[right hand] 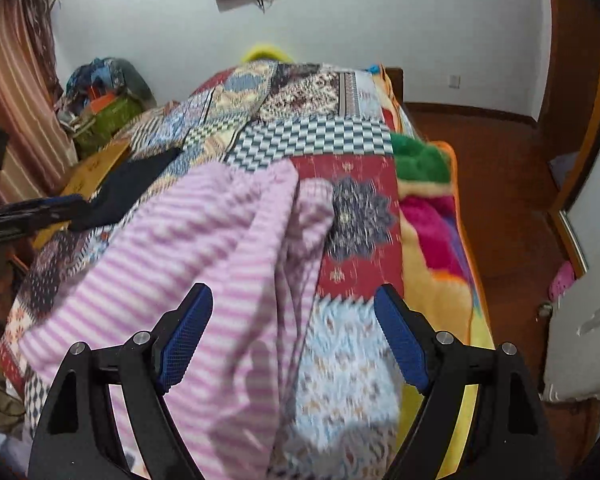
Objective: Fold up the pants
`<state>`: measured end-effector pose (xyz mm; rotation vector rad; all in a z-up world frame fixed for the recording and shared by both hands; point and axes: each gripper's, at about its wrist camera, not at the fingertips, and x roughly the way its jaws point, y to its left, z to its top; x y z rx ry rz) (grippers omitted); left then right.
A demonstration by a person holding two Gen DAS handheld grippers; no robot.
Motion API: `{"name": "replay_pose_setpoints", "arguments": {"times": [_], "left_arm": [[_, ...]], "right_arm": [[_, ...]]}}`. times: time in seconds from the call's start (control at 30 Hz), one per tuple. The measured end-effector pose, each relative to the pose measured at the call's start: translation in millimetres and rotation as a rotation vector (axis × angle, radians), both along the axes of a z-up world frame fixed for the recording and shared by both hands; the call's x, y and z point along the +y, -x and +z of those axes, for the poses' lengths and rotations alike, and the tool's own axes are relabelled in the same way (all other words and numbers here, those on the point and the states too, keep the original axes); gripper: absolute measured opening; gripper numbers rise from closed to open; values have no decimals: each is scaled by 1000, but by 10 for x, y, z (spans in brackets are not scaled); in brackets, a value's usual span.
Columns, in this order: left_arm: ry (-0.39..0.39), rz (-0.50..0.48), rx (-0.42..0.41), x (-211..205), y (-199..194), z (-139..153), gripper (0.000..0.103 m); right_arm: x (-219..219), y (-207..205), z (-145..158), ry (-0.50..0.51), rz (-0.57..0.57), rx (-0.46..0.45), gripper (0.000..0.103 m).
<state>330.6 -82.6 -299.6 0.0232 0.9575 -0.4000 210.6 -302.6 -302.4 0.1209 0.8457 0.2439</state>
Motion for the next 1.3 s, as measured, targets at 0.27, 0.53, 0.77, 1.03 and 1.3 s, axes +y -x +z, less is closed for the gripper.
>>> {"name": "replay_pose_setpoints", "arguments": {"times": [0.27, 0.53, 0.77, 1.03, 1.3], "left_arm": [[24, -18, 198, -336, -778, -637, 43], [59, -15, 209, -345, -856, -741, 12], [2, 52, 137, -166, -879, -551, 3], [-70, 105, 159, 14, -926, -670, 3], [57, 49, 97, 28, -692, -198, 13]], "right_arm": [[147, -238, -307, -111, 18, 52, 63], [301, -342, -526, -154, 99, 99, 18], [185, -216, -337, -120, 43, -29, 8], [27, -250, -520, -173, 29, 87, 9], [41, -416, -184, -144, 38, 14, 49]]}}
